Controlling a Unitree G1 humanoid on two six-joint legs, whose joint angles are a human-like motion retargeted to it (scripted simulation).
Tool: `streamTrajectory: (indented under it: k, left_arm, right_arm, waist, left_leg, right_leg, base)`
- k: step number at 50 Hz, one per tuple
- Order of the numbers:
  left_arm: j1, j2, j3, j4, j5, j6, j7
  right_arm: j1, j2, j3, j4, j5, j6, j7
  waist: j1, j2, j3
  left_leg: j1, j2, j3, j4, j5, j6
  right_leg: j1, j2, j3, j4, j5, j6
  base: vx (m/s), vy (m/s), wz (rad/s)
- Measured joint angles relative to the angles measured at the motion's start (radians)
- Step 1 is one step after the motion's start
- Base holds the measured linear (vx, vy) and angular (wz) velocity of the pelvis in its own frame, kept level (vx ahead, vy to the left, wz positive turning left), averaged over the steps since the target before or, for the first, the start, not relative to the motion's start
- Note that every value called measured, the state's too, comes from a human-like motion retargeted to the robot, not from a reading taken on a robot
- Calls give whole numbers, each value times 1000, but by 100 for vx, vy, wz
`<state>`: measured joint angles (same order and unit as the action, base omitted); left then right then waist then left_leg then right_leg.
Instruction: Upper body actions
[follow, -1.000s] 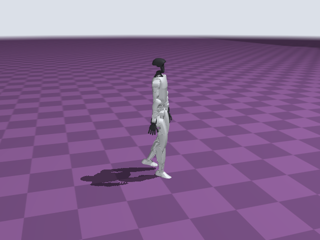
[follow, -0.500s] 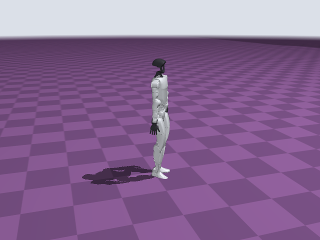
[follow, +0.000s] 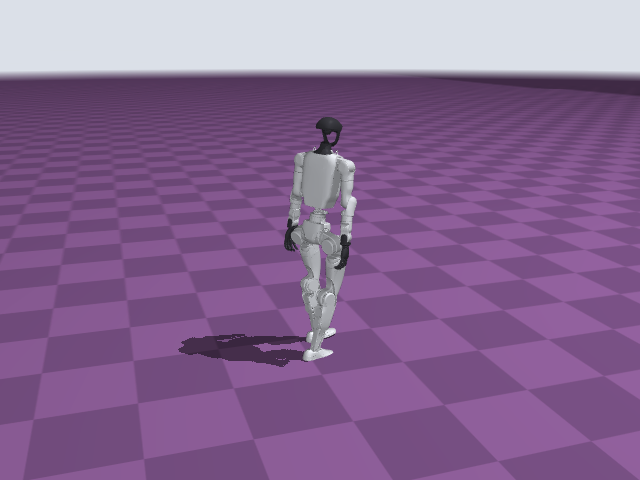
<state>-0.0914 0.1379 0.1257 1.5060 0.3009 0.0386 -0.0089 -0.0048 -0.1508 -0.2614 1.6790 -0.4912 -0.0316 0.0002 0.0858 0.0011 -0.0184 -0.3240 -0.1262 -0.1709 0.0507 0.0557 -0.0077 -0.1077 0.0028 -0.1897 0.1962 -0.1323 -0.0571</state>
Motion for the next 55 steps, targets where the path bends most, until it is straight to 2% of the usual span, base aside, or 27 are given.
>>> streamTrajectory:
  k: [4,9,11,13,15,16,19,22,26,29,33,34,36,38,40,45,50,52,53,55]
  left_arm:
    - [-2,7,-2,-3,-13,-2,-11]
    - [6,18,19,-8,-10,-2,4]
    - [14,21,37,-6,-16,-2,7]
    - [25,25,63,-1,-22,-1,9]
    - [43,26,100,5,-26,3,19]
    - [57,25,121,6,-28,4,25]
    - [106,17,181,8,-46,4,42]
    - [149,3,225,21,-85,2,63]
    - [189,-10,288,66,-132,8,85]
    - [215,-18,318,101,-143,17,82]
    - [226,-38,308,137,-170,22,84]
    - [221,-43,297,134,-171,23,77]
    - [201,-48,271,116,-155,27,54]
    - [170,-45,237,88,-118,29,31]
    - [135,-38,195,62,-83,28,19]
    - [71,-34,99,33,-40,21,-2]
    - [54,-53,73,31,-44,17,-12]
    - [51,-50,66,39,-56,13,-11]
    - [50,-43,60,47,-58,14,-16]
    - [57,-31,53,61,-38,27,-23]
  right_arm:
    - [20,-32,-25,15,-12,8,-40]
    - [58,-57,-39,21,-8,33,-58]
    - [67,-58,-40,21,-14,49,-67]
    - [70,-54,-34,21,-29,62,-77]
    - [71,-45,-20,21,-45,69,-84]
    - [68,-39,-12,21,-50,70,-85]
    - [50,-19,-3,21,-63,65,-81]
    - [15,7,-17,-4,-78,47,-67]
    - [-10,42,11,-66,-79,14,-48]
    - [-15,59,29,-85,-95,6,-42]
    - [7,62,55,-102,-122,3,-25]
    - [11,61,63,-105,-120,2,-24]
    - [15,59,74,-107,-107,2,-22]
    - [14,59,74,-103,-84,2,-16]
    - [12,60,69,-94,-57,2,-8]
    - [29,56,57,-60,-46,15,-10]
    - [44,47,52,-24,-56,35,-25]
    - [43,49,50,-17,-52,39,-22]
    - [44,52,46,-13,-52,40,-17]
    - [50,61,34,-10,-58,46,2]
  waist:
    - [-24,-29,-21]
    - [-32,-74,-48]
    - [-41,-88,-64]
    - [-40,-102,-89]
    - [-13,-122,-114]
    - [13,-133,-123]
    - [101,-161,-138]
    - [143,-171,-152]
    - [176,-170,-154]
    - [160,-150,-193]
    - [79,-39,-234]
    - [46,-14,-227]
    - [-24,22,-204]
    - [-88,42,-173]
    - [-111,45,-141]
    - [-131,22,-102]
    - [-119,-40,-42]
    - [-78,-65,-8]
    - [-65,-74,-6]
    - [-57,-80,-12]
  left_leg:
    - [-17,82,433,-28,-101,31]
    - [56,159,1034,-15,-157,-15]
    - [94,162,1189,-4,-139,-6]
    - [110,158,1239,13,-105,25]
    - [107,146,1183,36,-78,55]
    - [118,140,1179,41,-70,50]
    - [164,112,1257,9,-42,40]
    - [138,83,1151,-5,-48,57]
    - [147,69,1066,-2,-81,60]
    - [149,71,1004,-7,-97,64]
    - [148,144,868,2,-98,81]
    - [149,158,827,7,-95,85]
    - [146,168,737,14,-83,95]
    - [136,164,642,15,-64,108]
    - [136,158,590,9,-43,114]
    - [135,110,458,-12,8,118]
    - [184,6,330,-24,31,127]
    - [215,-17,310,-18,29,120]
    - [220,-24,290,-13,29,113]
    - [219,-37,225,0,35,105]
  right_leg:
    - [42,-53,-251,-51,-34,15]
    - [106,-84,-541,-123,-68,46]
    - [128,-80,-643,-149,-83,67]
    - [144,-78,-748,-168,-96,92]
    - [153,-87,-830,-173,-108,113]
    - [156,-92,-854,-169,-113,120]
    - [174,-103,-907,-159,-124,140]
    - [200,-100,-968,-156,-127,161]
    - [249,-93,-939,-140,-108,150]
    - [268,-86,-908,-86,-41,98]
    - [248,-82,-798,151,57,-75]
    - [213,-87,-719,242,61,-85]
    - [106,-76,-521,417,56,-57]
    - [-1,-7,-321,518,49,12]
    - [-45,39,-229,518,32,21]
    - [-94,11,-138,276,-43,14]
    - [-108,-6,142,-45,-63,95]
    - [-78,-42,118,-100,31,106]
    - [-60,-53,100,-93,20,116]
    - [-29,-104,-139,-99,20,117]
  base:
    - [34,-2,390]
    - [41,-1,369]
    - [56,-7,354]
    - [65,-9,300]
    - [72,-8,206]
    - [63,-7,138]
    - [62,-4,80]
    - [54,-10,101]
    - [47,-14,73]
    - [51,-12,120]
    - [41,-20,190]
    - [26,-29,246]
    - [9,-30,268]
    - [-5,-35,268]
    - [-8,-37,208]
    - [-8,-29,186]
    - [-8,-21,156]
    - [-5,-11,78]
    - [4,-13,110]
    - [9,-13,138]
